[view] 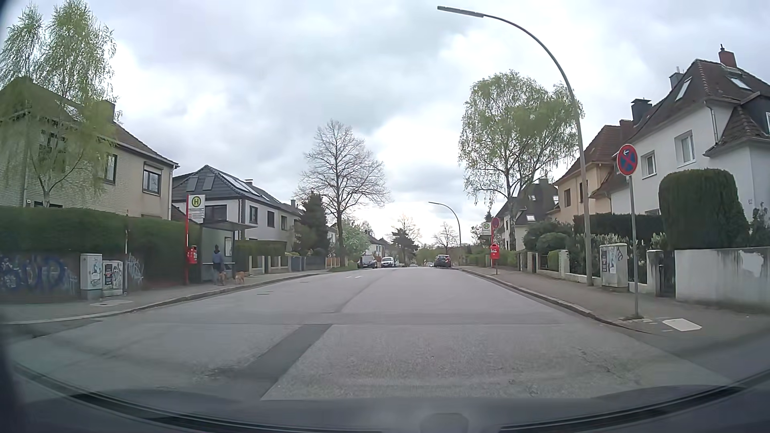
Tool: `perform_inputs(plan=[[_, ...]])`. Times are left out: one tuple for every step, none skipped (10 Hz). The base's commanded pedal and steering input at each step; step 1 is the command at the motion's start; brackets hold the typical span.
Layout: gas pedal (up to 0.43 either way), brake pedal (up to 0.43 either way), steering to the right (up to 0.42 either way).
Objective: Follow the waypoints while adhering to traffic rules and regulations
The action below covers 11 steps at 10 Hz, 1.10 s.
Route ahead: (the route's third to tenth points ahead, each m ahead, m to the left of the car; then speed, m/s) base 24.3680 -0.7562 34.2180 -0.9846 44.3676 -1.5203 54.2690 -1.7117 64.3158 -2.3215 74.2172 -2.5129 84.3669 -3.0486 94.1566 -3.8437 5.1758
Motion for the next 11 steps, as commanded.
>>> perform_inputs(plan=[[0.268, 0.000, 0.000], [0.260, 0.000, 0.001], [0.260, 0.000, 0.003], [0.260, 0.000, 0.003], [0.248, 0.000, 0.003], [0.240, 0.000, 0.003], [0.220, 0.006, 0.003], [0.220, 0.000, 0.003], [0.220, 0.000, 0.003], [0.220, 0.000, 0.003], [0.220, 0.006, 0.003]])
